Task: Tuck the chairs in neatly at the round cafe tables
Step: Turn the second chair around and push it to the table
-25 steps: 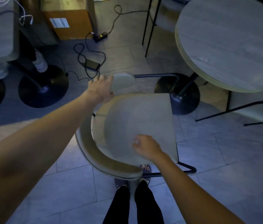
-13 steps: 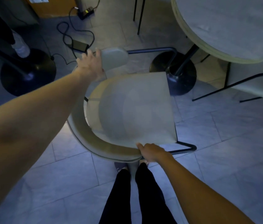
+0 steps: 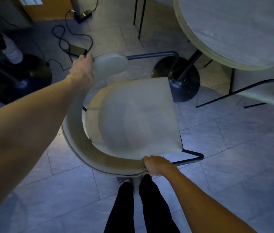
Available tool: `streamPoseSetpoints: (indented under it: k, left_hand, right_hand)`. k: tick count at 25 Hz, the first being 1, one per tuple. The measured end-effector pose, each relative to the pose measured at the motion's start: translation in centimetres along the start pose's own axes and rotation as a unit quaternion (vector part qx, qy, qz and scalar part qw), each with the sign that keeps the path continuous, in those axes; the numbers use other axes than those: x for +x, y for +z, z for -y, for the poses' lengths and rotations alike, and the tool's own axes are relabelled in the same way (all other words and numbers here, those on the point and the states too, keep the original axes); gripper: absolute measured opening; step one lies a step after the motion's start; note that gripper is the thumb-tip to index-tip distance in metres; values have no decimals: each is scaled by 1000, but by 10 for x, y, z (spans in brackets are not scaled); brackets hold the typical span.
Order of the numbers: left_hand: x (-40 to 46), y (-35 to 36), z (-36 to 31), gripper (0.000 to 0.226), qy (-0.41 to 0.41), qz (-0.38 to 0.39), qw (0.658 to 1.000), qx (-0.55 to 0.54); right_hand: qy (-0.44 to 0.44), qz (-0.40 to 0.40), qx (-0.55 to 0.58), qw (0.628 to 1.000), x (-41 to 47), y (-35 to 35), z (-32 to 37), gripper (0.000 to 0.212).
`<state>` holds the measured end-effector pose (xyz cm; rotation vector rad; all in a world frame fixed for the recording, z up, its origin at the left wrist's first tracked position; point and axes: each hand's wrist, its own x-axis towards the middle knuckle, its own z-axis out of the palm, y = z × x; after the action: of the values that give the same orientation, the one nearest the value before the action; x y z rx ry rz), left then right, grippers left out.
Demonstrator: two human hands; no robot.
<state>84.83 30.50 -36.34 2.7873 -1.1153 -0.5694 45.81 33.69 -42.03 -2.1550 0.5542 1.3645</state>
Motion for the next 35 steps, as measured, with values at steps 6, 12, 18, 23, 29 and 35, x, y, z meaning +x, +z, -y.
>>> streamPoseSetpoints:
  k: [6,12,18,23,29,35]
  left_hand:
    - [-1,-2,10,36,-28,-2,1000,-8]
    - [-7,3,14,53,-107,30,994,0]
    - [-8,10,3,76,-166,97,981,2]
    - [-19,15,-27,80,-167,140,976,0]
    - [-19,28,-62,83,-169,177,969,-15]
    - [-16,36,-61,103,-36,88,995,37]
  right_hand:
    - [20,62,-39,997,-3,-45,-38,38]
    - [145,63,-62,986,-15,-129,-101,33]
    - [249,50,-32,967,-27,-193,-140,45]
    - [296,44,-108,948,-25,-181,-176,61]
    - [287,-60,-111,950,-17,-144,-223,65]
    - [335,-271,91,898,-30,-141,-227,74]
